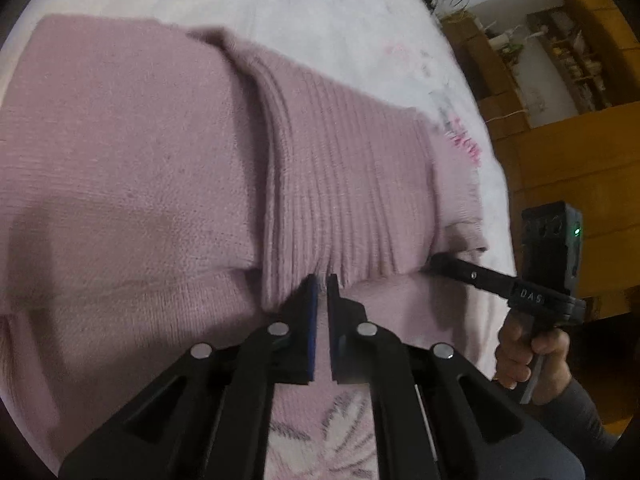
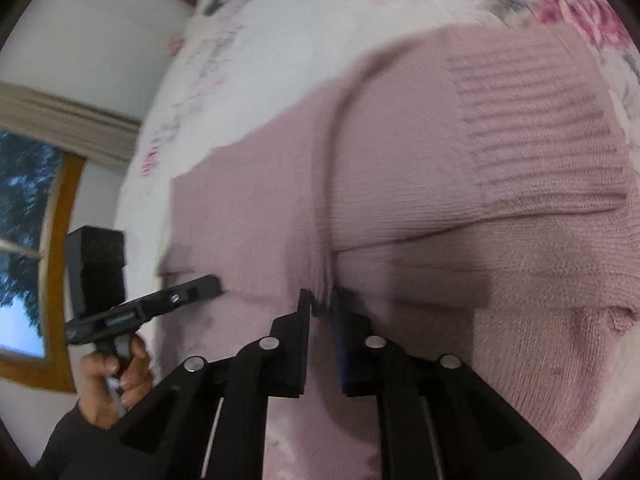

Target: Fold small clothes

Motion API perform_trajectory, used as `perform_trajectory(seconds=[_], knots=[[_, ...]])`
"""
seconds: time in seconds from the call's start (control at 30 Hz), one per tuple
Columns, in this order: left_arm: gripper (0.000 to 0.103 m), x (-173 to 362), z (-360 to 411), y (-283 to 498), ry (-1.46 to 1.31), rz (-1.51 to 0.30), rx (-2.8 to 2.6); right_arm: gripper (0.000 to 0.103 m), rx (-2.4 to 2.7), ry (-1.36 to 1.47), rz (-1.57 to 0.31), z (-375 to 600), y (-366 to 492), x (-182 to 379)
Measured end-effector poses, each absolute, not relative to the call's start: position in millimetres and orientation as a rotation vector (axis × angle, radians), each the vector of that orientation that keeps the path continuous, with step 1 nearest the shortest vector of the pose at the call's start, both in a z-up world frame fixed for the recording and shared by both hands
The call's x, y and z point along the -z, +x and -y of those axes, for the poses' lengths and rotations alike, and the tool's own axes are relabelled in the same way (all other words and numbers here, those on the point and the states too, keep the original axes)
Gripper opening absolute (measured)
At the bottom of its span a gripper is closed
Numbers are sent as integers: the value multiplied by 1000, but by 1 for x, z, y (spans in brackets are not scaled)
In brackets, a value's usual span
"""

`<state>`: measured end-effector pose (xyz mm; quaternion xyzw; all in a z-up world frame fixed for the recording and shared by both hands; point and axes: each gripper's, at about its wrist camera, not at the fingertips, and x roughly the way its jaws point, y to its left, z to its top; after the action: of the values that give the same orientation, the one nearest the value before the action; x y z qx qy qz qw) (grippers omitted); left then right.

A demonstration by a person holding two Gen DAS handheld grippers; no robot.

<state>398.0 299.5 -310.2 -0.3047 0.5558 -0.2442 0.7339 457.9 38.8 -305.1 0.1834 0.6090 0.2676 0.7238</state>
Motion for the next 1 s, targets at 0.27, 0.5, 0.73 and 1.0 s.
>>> perform_trajectory(seconds=[0.27,0.5,0.73,1.0], knots=[[18,323,-296,405,-689,-1273,462,15,-583,374,-1322,-56,457,302],[65,266,-327,351,-718,-1189,461,37,-604,452,-1330,-26,431,282],[75,248,-368,215,-685,-1255,412,51,-584,436,-1416,70,323,257],[75,293,-404,97,-822,-1377,320,57,-477,538,-1547,146,214,294]])
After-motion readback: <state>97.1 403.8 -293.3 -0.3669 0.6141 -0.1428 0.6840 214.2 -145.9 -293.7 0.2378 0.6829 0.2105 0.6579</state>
